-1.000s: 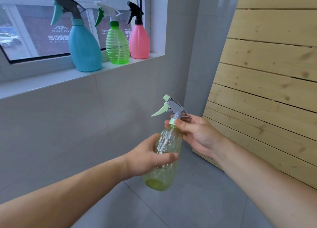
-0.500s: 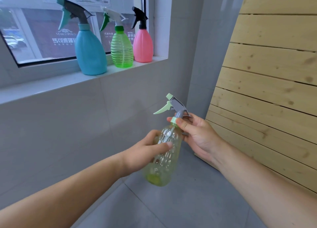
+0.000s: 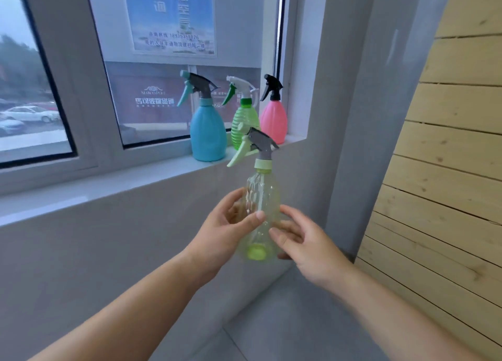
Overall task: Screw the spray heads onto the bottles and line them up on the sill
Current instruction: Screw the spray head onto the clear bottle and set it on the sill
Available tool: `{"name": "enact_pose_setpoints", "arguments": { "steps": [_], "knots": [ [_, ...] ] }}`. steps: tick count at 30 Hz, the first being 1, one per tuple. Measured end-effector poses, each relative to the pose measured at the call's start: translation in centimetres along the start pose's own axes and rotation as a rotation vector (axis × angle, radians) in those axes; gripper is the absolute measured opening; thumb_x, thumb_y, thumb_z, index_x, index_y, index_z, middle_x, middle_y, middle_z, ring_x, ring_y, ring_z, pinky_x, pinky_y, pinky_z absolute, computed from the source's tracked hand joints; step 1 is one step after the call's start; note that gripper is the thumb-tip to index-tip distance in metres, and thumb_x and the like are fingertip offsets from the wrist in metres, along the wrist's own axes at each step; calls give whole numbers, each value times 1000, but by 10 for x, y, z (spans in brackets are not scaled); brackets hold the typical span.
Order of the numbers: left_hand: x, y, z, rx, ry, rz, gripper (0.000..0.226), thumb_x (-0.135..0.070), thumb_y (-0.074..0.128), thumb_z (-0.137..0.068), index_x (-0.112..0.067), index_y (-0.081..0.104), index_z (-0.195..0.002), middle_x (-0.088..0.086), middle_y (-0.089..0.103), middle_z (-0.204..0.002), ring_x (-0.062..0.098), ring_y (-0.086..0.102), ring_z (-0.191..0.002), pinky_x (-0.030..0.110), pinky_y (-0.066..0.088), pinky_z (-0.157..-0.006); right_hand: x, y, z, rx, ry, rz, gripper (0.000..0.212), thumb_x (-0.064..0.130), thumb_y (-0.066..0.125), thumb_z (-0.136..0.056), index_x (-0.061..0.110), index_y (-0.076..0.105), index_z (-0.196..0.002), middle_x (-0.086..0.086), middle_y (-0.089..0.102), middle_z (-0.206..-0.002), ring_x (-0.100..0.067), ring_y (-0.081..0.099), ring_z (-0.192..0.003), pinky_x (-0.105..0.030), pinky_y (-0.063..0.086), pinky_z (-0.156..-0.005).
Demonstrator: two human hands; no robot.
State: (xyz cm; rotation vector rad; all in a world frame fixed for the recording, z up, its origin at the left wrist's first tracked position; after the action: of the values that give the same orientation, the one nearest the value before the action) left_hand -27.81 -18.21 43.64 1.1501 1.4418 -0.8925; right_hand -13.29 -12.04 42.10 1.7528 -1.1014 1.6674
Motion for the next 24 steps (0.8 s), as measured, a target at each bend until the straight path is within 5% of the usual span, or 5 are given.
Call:
{"name": "enact_pose_setpoints", "arguments": {
  "steps": [2, 5, 8, 13, 24],
  "knots": [
    [-20, -16, 3, 2, 48, 4, 37, -12, 59, -100, -26, 60, -134, 1, 76, -123, 9, 72, -110, 20, 57, -89, 23, 19, -18, 18, -55, -6, 44, 17, 62, -93, 35, 49, -131, 9, 71, -115, 1, 69, -95, -20, 55, -75],
    [-47, -52, -1, -61, 68, 0, 33, -24, 52, -104, -36, 62, -133, -6, 73, -130, 11, 66, -123, 32, 47, -110, 55, 47, -43, 56, -136, 4, 44, 14, 64, -92, 34, 53, -129, 8, 74, -107, -4, 70, -97, -28, 55, -90],
    [-78, -89, -7, -153, 86, -66, 32, -25, 51, -105, -44, 61, -128, 2, 69, -137, 13, 63, -126, 44, 38, -120, 89, 74, -66, 91, -209, 13, 45, 11, 63, -92, 46, 51, -118, 19, 72, -95, 7, 68, -86, -14, 53, -82],
    [-118, -142, -19, -296, 128, -205, 41, -27, 59, -102, -25, 58, -142, 1, 73, -126, 20, 66, -123, 47, 40, -118, 128, 113, -102, 100, -253, 73, 60, 21, 64, -92, 31, 40, -146, -4, 60, -134, -17, 63, -115, -38, 51, -101],
    [-122, -187, -38, -541, 92, -306, 36, -31, 64, -99, -19, 57, -132, 3, 70, -117, 7, 62, -81, 26, 44, -65, 132, 157, -147, 41, -233, 123, 55, 18, 62, -91, 33, 46, -141, -2, 72, -115, -18, 69, -101, -29, 51, -87]
  ]
}}
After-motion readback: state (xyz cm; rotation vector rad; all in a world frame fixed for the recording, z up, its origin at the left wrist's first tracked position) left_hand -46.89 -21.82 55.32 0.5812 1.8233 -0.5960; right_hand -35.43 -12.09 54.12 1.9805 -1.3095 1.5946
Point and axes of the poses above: each hand's wrist, its own z-axis away from the middle knuckle, its own y-axis out of the palm, x = y × z, the point moved 6 cm from there along -z, towards the middle knuckle
